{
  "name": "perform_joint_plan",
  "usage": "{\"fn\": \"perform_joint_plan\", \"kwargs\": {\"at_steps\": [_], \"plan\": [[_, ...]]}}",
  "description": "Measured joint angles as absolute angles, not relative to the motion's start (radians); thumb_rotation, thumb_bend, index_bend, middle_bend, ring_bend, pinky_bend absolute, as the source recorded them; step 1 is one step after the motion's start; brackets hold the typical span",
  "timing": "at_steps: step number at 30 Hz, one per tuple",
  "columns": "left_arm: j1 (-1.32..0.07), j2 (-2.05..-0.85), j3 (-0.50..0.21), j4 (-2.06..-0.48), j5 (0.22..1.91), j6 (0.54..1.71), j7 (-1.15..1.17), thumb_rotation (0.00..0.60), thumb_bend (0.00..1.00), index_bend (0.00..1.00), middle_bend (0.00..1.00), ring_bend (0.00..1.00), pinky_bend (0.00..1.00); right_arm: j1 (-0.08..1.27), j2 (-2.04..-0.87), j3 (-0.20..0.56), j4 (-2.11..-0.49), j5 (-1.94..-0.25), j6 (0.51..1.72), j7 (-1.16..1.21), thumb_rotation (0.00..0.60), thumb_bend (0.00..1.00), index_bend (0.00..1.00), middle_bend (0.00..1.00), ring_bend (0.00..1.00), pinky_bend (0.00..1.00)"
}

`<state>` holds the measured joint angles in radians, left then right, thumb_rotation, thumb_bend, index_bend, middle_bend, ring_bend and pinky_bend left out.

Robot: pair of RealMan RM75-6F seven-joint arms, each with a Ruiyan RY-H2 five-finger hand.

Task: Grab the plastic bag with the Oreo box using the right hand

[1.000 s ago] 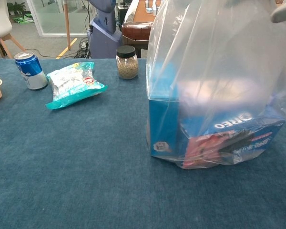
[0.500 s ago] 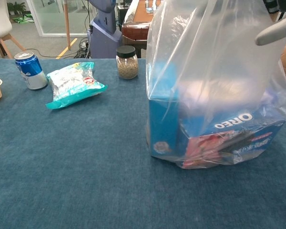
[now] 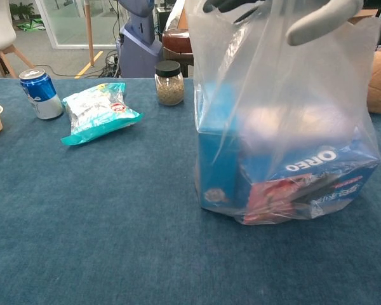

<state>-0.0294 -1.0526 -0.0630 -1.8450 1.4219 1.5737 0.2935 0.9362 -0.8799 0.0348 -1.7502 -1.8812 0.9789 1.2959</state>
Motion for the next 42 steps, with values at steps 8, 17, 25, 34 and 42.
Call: {"fn": "perform_joint_plan", "kwargs": {"at_steps": [8,17,25,34,42], "plan": [[-0.030,-1.051,-0.061,-1.847,1.427,1.570,0.292,0.600,0.45,0.00,0.00,0.00,0.00,0.968,-0.897,0.026,-1.742,-1.883,1.036,1.434,0.600,0.00,0.04,0.18,0.05,0.09],[-0.028,-1.050,-0.061,-1.846,1.428,1.570,0.289,0.600,0.45,0.00,0.00,0.00,0.00,0.955,-0.931,0.016,-1.720,-1.828,1.111,1.567,0.600,0.00,0.10,0.23,0.10,0.11],[-0.029,-1.049,-0.061,-1.851,1.440,1.572,0.288,0.600,0.45,0.00,0.00,0.00,0.00,0.963,-0.988,0.013,-1.695,-1.786,1.121,1.790,0.600,0.00,0.19,0.29,0.15,0.15],[-0.020,-1.040,-0.059,-1.861,1.448,1.585,0.287,0.600,0.45,0.00,0.00,0.00,0.00,1.015,-1.059,0.012,-1.645,-1.773,1.107,2.087,0.600,0.00,0.31,0.38,0.22,0.20],[-0.014,-1.037,-0.058,-1.865,1.450,1.593,0.286,0.600,0.45,0.00,0.00,0.00,0.00,1.074,-1.096,-0.013,-1.582,-1.785,1.082,2.389,0.600,0.02,0.47,0.52,0.38,0.35]]}}
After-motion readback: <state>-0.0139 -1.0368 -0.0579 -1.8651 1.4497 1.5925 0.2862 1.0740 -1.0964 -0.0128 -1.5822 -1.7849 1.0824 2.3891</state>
